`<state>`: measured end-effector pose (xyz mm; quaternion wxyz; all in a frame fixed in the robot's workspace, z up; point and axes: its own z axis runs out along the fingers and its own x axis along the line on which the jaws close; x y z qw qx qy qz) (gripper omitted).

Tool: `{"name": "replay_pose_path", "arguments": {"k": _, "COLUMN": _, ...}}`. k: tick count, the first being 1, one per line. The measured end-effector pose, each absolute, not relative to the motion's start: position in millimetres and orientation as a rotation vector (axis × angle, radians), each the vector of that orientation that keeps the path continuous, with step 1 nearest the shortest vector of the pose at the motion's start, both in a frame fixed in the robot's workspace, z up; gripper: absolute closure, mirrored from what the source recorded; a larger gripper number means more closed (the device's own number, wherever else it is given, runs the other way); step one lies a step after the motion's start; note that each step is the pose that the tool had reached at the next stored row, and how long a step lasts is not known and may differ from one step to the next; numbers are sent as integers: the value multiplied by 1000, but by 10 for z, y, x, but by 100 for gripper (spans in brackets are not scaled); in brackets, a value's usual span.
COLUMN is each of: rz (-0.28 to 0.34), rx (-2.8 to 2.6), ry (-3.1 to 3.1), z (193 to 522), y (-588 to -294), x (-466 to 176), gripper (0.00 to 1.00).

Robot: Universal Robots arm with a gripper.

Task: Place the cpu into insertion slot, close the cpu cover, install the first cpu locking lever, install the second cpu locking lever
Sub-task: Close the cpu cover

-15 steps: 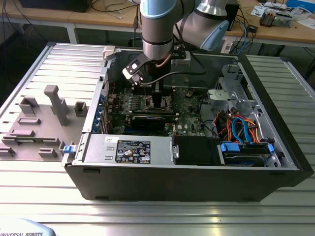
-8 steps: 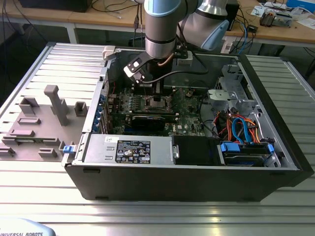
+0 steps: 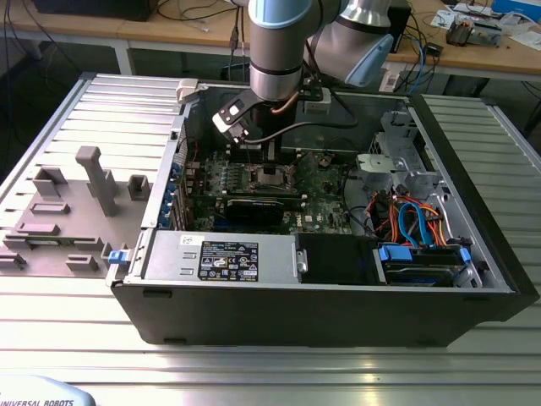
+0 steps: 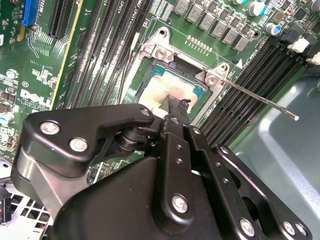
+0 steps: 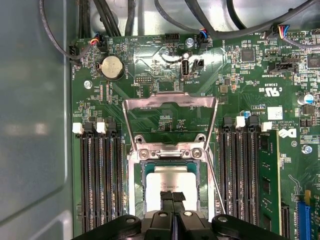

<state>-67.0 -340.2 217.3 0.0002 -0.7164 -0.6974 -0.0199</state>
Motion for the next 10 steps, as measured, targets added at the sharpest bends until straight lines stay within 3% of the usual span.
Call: {"name": "replay_pose_path", "arguments": {"k": 10, "rz": -56, "rx": -2248, "ry": -2188, "z": 2173, "y": -3402, "x": -666, "gripper": 89}}
